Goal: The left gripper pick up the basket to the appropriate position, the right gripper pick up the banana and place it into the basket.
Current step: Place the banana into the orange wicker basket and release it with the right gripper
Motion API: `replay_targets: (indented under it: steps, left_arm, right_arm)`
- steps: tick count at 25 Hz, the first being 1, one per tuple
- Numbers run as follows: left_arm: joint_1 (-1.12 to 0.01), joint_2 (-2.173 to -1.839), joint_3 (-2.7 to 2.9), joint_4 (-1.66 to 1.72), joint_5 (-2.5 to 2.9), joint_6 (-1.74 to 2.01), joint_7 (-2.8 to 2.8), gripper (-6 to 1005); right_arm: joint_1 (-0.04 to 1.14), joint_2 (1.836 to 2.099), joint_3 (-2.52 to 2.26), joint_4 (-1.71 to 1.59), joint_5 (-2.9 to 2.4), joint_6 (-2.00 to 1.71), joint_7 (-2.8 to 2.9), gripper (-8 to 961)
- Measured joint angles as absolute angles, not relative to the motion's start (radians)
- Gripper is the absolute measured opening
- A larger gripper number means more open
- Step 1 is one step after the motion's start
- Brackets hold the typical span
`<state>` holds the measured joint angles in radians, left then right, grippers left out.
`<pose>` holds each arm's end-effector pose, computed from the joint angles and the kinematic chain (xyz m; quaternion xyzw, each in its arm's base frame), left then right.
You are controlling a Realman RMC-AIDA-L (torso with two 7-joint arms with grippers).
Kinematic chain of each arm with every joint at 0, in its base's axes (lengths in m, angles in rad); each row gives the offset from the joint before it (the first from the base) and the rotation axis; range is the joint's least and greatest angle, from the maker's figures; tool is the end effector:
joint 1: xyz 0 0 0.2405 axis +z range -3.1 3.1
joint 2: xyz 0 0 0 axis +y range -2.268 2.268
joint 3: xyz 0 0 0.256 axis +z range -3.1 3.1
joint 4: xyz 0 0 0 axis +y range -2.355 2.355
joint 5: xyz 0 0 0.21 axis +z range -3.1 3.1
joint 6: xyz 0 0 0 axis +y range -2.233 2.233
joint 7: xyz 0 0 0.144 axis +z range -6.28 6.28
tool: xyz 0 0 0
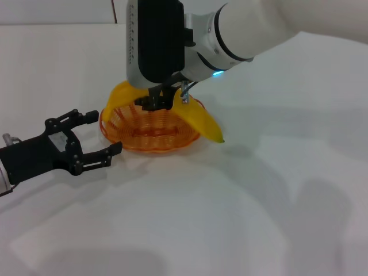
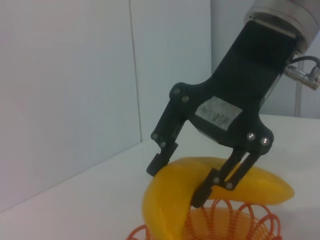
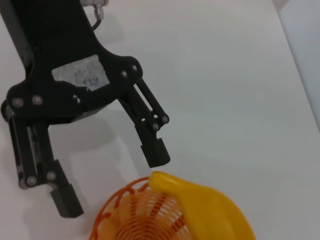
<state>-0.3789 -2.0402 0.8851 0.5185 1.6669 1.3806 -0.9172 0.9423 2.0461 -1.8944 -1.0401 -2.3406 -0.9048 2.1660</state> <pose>-0.3075 0.3065 -0.0090 -0.9315 -0.1187 -0.2322 0.2537 0.0628 0.3940 -0.1072 -0.9697 -0.1155 -0.1209 0.1780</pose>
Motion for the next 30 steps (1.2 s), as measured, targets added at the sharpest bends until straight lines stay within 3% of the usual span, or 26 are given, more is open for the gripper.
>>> replay_targets:
  steps: [26,30]
  left_arm:
    - [-0.396,-2.038,0.886,0.495,1.675,1.381,-0.917,894]
    - [-0.392,-2.036,0.885,0.494,1.675,1.381,-0.917,894]
  right_arm:
    - [0.945,2.048,-1.921,-1.052,-2.314,-0.879,2.199,637]
    - [0.944,2.047,-1.921,-1.064,-2.298,-0.881,2.196,736]
